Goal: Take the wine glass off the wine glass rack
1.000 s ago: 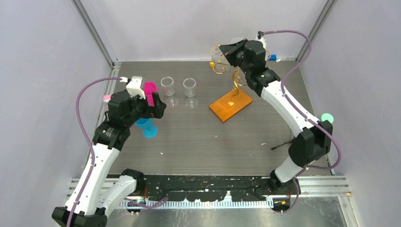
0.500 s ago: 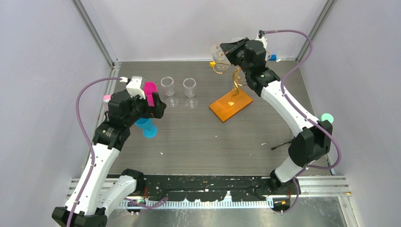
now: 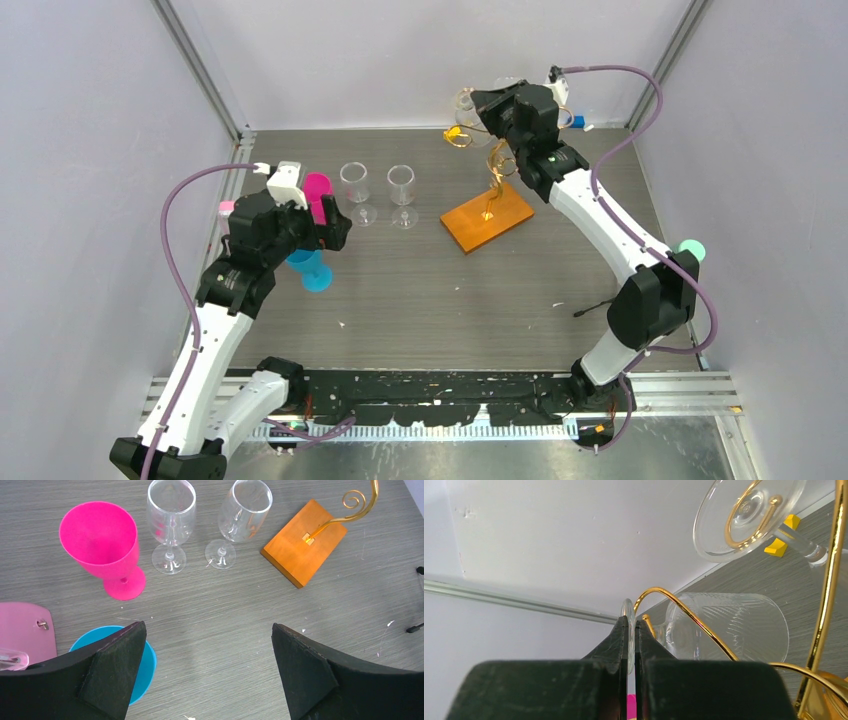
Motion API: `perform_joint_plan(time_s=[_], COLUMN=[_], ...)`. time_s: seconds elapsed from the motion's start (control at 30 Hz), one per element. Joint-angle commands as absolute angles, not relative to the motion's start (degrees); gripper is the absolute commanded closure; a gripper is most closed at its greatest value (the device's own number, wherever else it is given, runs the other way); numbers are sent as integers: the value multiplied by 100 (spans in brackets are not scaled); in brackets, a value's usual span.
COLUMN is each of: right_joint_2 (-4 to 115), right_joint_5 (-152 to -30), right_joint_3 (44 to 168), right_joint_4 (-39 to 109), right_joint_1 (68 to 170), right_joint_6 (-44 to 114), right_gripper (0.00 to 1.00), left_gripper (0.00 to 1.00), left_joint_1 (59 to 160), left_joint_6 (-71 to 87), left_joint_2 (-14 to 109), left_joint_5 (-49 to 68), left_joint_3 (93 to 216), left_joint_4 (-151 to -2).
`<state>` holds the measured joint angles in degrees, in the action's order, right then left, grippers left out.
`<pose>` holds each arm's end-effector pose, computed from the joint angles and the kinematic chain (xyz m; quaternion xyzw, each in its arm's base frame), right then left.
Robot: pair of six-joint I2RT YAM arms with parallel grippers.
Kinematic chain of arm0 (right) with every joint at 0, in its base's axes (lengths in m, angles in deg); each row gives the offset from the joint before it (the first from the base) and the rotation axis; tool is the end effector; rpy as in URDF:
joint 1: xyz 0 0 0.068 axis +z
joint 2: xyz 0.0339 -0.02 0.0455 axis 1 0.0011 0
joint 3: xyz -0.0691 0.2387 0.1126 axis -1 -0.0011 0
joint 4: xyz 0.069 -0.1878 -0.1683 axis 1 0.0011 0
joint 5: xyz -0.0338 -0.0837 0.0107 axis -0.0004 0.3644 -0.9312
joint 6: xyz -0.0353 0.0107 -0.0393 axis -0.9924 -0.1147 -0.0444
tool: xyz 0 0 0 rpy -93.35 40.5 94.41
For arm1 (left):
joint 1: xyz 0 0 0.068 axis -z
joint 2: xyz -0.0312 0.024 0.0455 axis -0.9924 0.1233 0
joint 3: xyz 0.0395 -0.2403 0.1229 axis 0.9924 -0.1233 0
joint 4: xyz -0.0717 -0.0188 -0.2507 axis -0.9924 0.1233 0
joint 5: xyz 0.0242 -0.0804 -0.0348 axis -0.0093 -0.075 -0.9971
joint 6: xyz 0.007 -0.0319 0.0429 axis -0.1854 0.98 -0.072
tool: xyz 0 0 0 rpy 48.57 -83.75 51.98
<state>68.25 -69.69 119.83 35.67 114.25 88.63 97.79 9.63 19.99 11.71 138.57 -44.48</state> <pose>0.3614 0.1542 0.4092 0.3018 0.6747 0.3868 0.5514 0.1708 -0.0493 0.3650 0.0432 0.8237 -0.1780 0.5366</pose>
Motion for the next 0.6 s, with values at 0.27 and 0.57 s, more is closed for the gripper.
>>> perform_joint_plan(time_s=[0.27,0.57], right_joint_2=[6716,6762], right_joint_5=[-6450,-7009], right_joint_3=[12378,12402], right_joint_4=[2907,2650], right_joint_1=[11384,11385], right_joint_6=[9108,9382], right_gripper=[100,100], left_gripper=[0,0], left_joint_1=[9790,9786], left_joint_6=[876,867], left_joint_2=[1940,1931], left_joint_5=[1247,1248], left_joint_3=[13838,13837], left_joint_4=[-4659,-4657])
